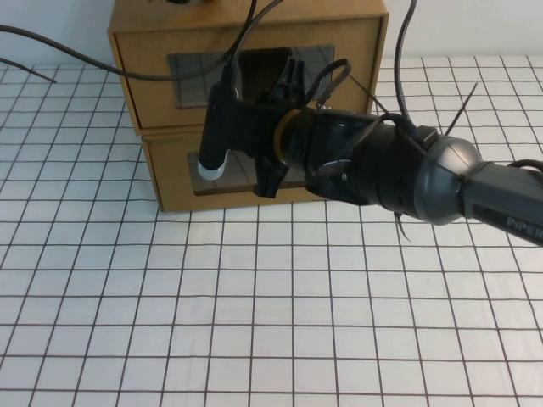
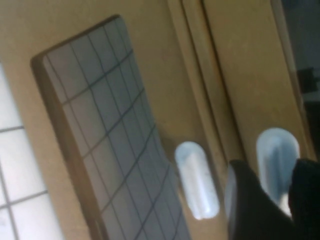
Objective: Open the shoe box
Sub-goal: 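Pull the top drawer of the cardboard box fully open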
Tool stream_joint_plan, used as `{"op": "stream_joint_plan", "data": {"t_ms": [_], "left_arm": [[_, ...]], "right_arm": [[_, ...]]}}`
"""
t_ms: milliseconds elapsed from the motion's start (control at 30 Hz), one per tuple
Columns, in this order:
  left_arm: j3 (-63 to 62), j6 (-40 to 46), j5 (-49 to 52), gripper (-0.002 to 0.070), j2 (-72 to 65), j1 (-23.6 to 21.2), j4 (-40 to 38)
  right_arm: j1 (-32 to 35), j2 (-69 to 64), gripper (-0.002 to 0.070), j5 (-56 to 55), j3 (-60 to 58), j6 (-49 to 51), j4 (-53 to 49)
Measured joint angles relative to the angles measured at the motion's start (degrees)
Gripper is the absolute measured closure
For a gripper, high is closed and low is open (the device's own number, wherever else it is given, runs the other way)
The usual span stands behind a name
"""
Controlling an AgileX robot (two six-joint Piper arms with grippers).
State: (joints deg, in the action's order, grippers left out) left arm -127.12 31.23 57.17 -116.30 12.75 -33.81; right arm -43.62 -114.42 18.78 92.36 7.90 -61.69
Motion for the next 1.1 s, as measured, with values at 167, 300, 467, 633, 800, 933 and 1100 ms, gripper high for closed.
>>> {"op": "stream_joint_plan", "data": {"t_ms": [167, 300, 467, 633, 800, 933, 1100], "left_arm": [[0.0, 0.0, 0.2, 0.0677, 0.0, 0.0, 0.0], [0.0, 0.0, 0.4, 0.0677, 0.0, 0.0, 0.0], [0.0, 0.0, 0.5, 0.0677, 0.0, 0.0, 0.0], [0.0, 0.0, 0.5, 0.0677, 0.0, 0.0, 0.0], [0.0, 0.0, 0.6, 0.0677, 0.0, 0.0, 0.0], [0.0, 0.0, 0.7, 0.0677, 0.0, 0.0, 0.0], [0.0, 0.0, 0.7, 0.0677, 0.0, 0.0, 0.0]], "right_arm": [[-0.9, -0.1, 0.0497, 0.1, 0.0, 1.1, 0.4], [-1.1, -0.1, 0.0497, 0.4, 0.0, 1.1, 0.4], [-1.1, -0.2, 0.0497, 0.5, 0.0, 1.1, -1.3], [-1.1, -0.7, 0.0497, 0.5, 0.1, 1.2, -3.2], [-1.0, -0.9, 0.0497, 0.5, 0.1, 2.4, -4.7], [-1.0, -1.1, 0.0497, 0.3, 0.1, 5.4, -7.3], [-1.0, -1.1, 0.0517, 0.3, 0.1, 6.7, -9.3]]}}
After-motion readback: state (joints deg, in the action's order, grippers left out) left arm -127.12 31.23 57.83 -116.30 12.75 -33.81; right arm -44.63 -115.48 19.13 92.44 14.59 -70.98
